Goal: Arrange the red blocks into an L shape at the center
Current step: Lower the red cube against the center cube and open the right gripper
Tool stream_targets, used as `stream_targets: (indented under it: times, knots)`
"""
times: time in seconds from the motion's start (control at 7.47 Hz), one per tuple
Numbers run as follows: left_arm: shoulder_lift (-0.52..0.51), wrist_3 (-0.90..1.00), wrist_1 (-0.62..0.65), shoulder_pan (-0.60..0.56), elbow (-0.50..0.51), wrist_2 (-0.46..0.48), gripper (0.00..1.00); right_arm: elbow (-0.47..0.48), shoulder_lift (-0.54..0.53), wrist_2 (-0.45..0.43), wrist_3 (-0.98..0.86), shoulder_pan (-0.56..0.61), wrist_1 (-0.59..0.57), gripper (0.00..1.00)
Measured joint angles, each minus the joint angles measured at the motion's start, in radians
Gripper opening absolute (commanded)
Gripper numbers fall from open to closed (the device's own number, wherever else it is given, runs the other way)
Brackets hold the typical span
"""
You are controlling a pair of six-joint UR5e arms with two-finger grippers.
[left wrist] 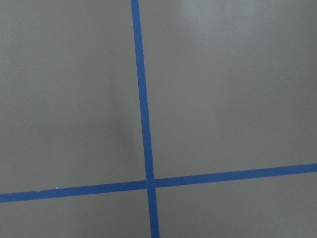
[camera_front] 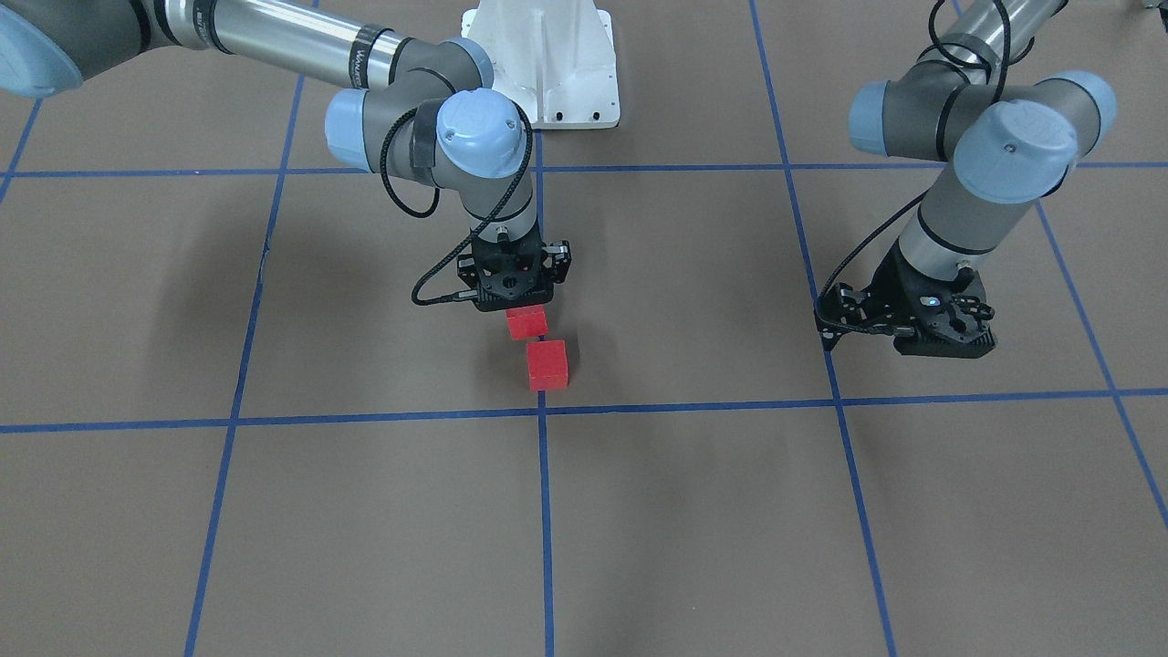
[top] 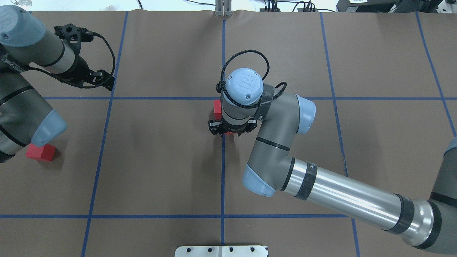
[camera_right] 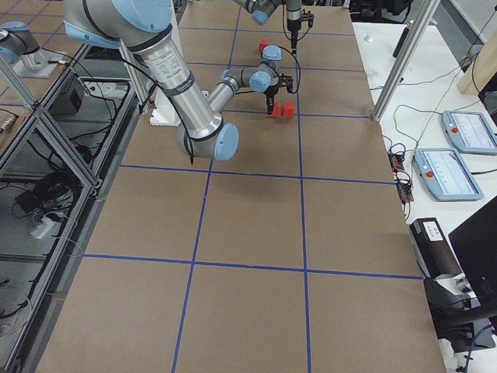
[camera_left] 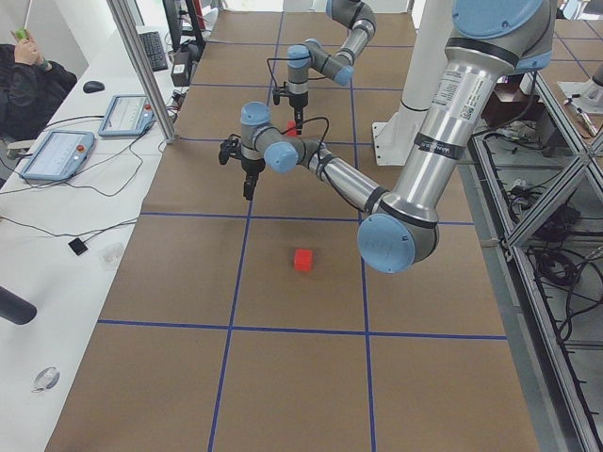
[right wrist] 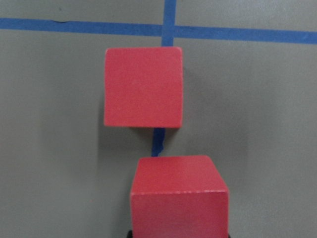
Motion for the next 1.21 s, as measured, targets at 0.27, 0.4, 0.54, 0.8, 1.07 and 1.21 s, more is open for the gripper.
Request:
stream_targets:
  times: [0.27, 0.4, 0.54, 0.8, 1.07, 1.21]
  knots:
    - [0.0, 0.0, -0.023, 0.0, 0.018, 0.0, 0.99, -0.053, 0.045, -0.007, -0.012, -0.001, 0.0, 0.0]
    - [0.0, 0.0, -0.027, 0.0, 0.021, 0.0, 0.99, -0.065, 0.055, -0.01, -0.021, -0.001, 0.0, 0.0]
    - [-0.001, 0.0, -0.029, 0.0, 0.022, 0.0, 0.99, -0.07, 0.058, -0.011, -0.025, -0.001, -0.001, 0.0]
    - [-0.001, 0.0, -0.03, 0.0, 0.024, 0.0, 0.99, -0.072, 0.058, -0.013, -0.028, -0.001, -0.002, 0.0]
    - [-0.002, 0.0, -0.03, -0.001, 0.024, 0.001, 0.99, -0.073, 0.059, -0.013, -0.027, -0.001, -0.002, 0.0]
    - [-0.002, 0.0, -0.03, -0.002, 0.023, 0.001, 0.99, -0.073, 0.059, -0.016, -0.027, -0.001, -0.002, 0.0]
